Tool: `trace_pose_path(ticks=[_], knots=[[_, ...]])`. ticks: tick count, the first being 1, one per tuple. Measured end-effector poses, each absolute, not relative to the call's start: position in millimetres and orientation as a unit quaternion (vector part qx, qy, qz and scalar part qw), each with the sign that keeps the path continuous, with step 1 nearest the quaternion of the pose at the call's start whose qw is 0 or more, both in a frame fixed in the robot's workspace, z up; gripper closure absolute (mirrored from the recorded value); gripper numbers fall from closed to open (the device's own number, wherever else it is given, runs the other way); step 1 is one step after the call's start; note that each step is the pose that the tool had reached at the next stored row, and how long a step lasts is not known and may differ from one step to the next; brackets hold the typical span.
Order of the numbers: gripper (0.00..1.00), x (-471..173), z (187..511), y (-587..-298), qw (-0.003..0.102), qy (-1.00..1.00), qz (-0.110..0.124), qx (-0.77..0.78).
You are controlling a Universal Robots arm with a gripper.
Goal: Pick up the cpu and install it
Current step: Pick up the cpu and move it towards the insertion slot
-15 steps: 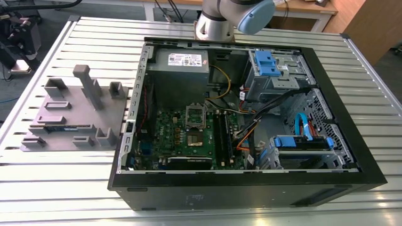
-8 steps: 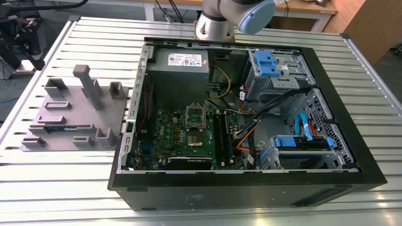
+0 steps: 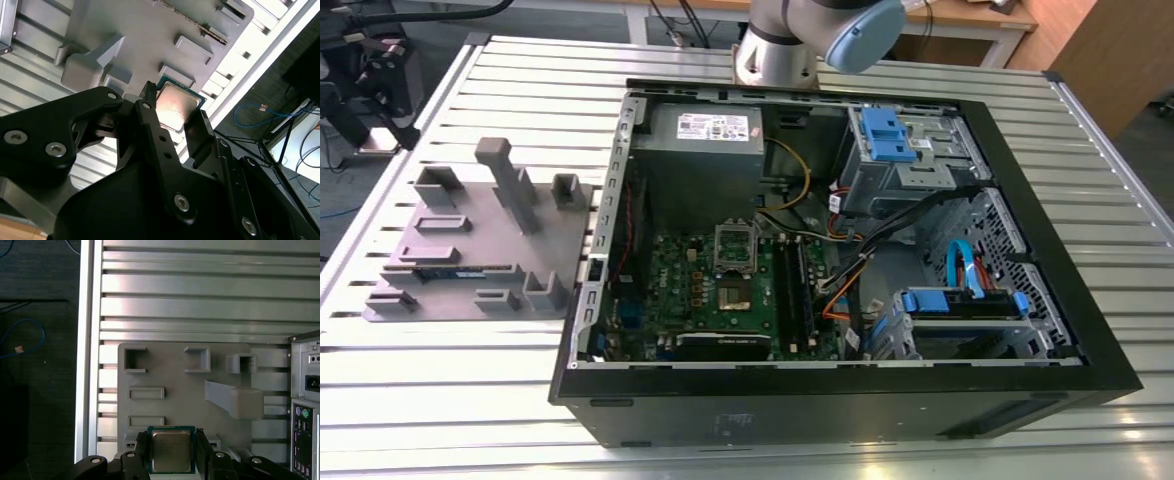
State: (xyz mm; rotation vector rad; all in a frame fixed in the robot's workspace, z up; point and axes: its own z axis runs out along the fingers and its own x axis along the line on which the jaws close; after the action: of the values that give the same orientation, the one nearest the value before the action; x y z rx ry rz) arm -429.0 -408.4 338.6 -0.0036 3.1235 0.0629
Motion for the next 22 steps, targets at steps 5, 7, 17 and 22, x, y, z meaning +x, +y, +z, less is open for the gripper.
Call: trace_pose_path(ticks=[5,7,17,22], knots=[[0.53,-428.9,339.1,-408.4,0.009,1.0,0.02,-0.001],[0.53,-428.8,340.1,-408.4,0.009,1.0,0.02,-0.001],[0.53,-427.6,340.5,-408.5,0.009,1.0,0.02,-0.001],[0.53,-423.6,340.4,-408.5,0.009,1.0,0.02,-0.001]])
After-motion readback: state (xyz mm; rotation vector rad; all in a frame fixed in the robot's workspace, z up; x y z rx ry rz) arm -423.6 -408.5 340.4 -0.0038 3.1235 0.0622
